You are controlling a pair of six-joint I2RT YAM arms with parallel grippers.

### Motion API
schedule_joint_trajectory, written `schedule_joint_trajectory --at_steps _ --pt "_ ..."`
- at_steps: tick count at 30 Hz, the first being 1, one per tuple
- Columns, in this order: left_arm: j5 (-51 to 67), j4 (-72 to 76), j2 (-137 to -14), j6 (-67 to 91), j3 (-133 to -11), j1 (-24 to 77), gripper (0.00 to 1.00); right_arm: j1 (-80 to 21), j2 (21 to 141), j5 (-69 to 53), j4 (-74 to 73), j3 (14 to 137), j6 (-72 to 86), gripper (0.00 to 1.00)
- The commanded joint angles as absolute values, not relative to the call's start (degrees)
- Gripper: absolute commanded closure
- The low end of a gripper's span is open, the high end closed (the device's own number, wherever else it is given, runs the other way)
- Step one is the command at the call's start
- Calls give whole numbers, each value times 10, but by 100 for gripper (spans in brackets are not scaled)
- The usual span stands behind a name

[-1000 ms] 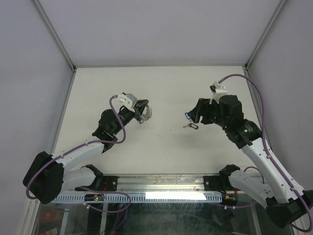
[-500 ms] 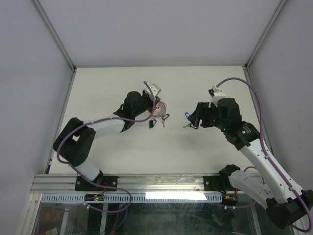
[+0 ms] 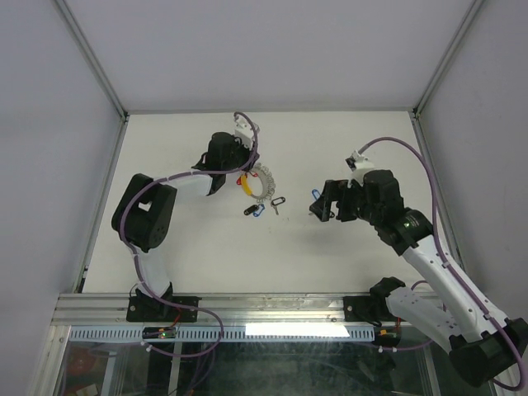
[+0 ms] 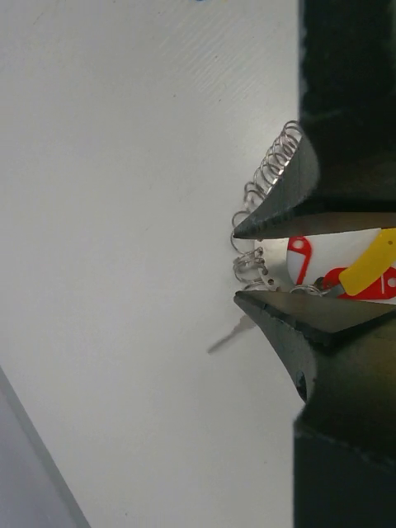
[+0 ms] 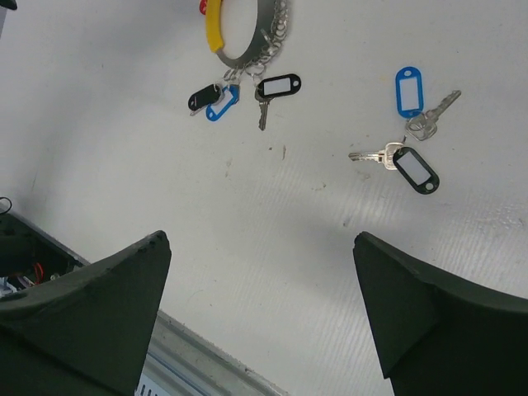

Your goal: Put the keys on the keyring

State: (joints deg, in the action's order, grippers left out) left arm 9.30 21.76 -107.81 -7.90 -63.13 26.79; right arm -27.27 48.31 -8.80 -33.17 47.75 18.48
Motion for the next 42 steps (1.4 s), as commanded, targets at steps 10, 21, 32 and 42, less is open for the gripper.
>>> schedule_joint_trajectory --at_steps 10,21,32,42 --pt "-25 80 -960 73 -691 258 3 -272 490 -98 -287 496 147 1" --pt "-149 -98 -702 143 -584 249 1 -272 359 43 -271 493 163 1" --pt "-313 -124 -334 130 -378 249 1 -272 209 200 -232 402 197 1" --pt "-315 -107 -292 105 -351 249 1 -272 197 245 -224 353 217 1"
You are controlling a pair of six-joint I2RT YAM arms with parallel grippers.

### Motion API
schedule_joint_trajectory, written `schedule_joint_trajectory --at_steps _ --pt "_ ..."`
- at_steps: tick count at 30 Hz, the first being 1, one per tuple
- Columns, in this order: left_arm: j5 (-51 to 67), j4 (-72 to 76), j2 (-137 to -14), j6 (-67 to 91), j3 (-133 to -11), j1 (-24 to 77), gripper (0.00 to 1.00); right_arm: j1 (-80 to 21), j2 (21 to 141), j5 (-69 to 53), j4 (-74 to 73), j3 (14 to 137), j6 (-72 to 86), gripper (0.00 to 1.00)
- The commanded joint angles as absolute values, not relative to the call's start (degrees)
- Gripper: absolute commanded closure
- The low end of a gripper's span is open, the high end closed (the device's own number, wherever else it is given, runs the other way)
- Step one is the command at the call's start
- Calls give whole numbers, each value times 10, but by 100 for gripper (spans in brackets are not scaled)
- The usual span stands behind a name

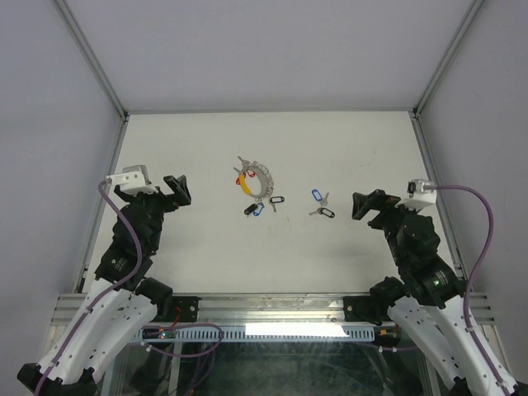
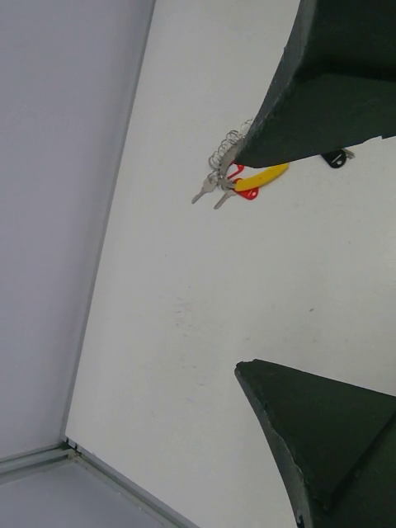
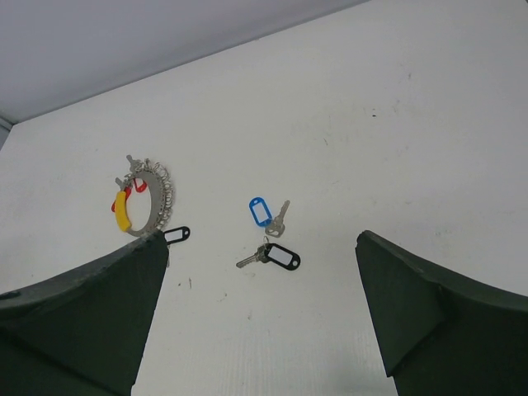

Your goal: Put the keys on the keyring

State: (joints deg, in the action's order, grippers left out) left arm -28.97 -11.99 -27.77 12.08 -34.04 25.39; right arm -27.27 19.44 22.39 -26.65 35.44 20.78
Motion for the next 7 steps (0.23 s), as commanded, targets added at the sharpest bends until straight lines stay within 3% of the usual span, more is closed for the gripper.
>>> schedule_joint_trajectory --at_steps 1,7 --pt "-318 -109 -298 105 -355 249 1 -272 202 244 -223 355 217 1" --pt "-317 -112 -316 104 -363 249 1 -272 230 240 -214 363 207 1"
